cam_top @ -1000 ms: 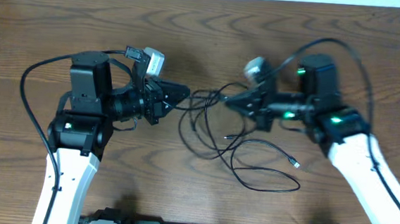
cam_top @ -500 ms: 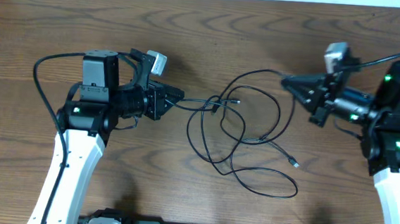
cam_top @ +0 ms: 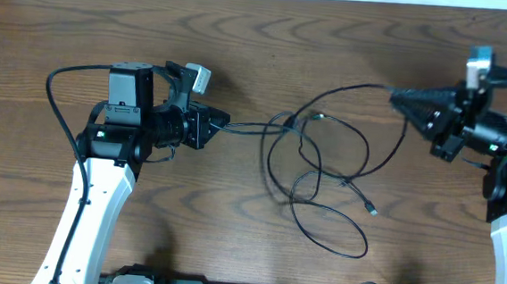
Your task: Untangle cables
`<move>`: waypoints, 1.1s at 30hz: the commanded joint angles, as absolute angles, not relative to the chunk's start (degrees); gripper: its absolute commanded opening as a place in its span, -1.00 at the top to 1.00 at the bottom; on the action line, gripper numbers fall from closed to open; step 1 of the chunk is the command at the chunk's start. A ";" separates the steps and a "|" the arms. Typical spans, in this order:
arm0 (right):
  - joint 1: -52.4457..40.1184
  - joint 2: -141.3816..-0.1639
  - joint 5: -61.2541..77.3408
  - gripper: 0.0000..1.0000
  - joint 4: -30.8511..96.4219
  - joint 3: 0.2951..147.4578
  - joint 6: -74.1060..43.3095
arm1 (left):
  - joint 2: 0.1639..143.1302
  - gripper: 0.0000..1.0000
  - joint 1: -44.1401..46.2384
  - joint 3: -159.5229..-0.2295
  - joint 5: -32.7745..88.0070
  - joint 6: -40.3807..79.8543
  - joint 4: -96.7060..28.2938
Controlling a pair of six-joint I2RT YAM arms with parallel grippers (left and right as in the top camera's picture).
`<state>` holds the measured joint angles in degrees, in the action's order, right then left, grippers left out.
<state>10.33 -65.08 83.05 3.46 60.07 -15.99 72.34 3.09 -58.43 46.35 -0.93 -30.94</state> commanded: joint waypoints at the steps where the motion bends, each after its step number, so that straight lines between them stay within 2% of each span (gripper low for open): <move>1: 3.88 -64.71 88.51 0.97 3.29 60.99 -13.78 | 72.88 0.85 2.98 -59.11 46.81 6.35 -28.40; 6: -5.37 -66.67 78.54 0.98 3.42 60.99 -9.28 | 72.88 0.85 2.96 -59.11 53.45 10.66 -24.25; 9: -6.83 -67.16 69.04 0.98 3.90 60.99 -8.08 | 72.88 0.85 2.96 -59.11 52.31 10.57 -26.26; 12: -5.54 -67.11 53.23 0.98 7.14 60.99 -7.42 | 72.88 0.85 2.96 -59.11 46.11 10.57 -30.15; 14: -3.46 -67.00 46.17 0.98 11.18 60.99 -7.46 | 72.88 0.84 2.96 -59.11 36.60 10.61 -34.54; 19: 1.69 -65.69 48.84 0.98 13.23 61.01 -7.64 | 72.88 0.84 2.96 -59.11 20.97 10.63 -39.92; 23: 6.48 -63.13 47.16 0.98 13.13 61.01 -7.64 | 72.88 0.84 2.96 -59.11 13.02 10.63 -41.41; 26: 10.28 -61.45 43.79 0.98 13.87 61.01 -7.64 | 72.88 0.81 2.96 -59.11 9.76 10.68 -41.95; 27: 11.09 -61.28 43.03 0.98 14.39 61.01 -7.64 | 72.88 0.66 2.96 -59.11 9.78 10.66 -41.95; 30: 12.40 -61.23 38.11 0.98 17.72 60.99 -7.64 | 72.88 0.66 2.96 -59.11 9.54 10.63 -41.93; 33: 12.38 -61.28 25.96 0.98 22.74 61.01 -8.45 | 72.95 0.66 2.96 -59.11 7.14 10.63 -42.04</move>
<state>12.08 -61.17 38.96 20.14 60.27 -8.40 72.60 3.09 -58.50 11.90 10.66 -41.80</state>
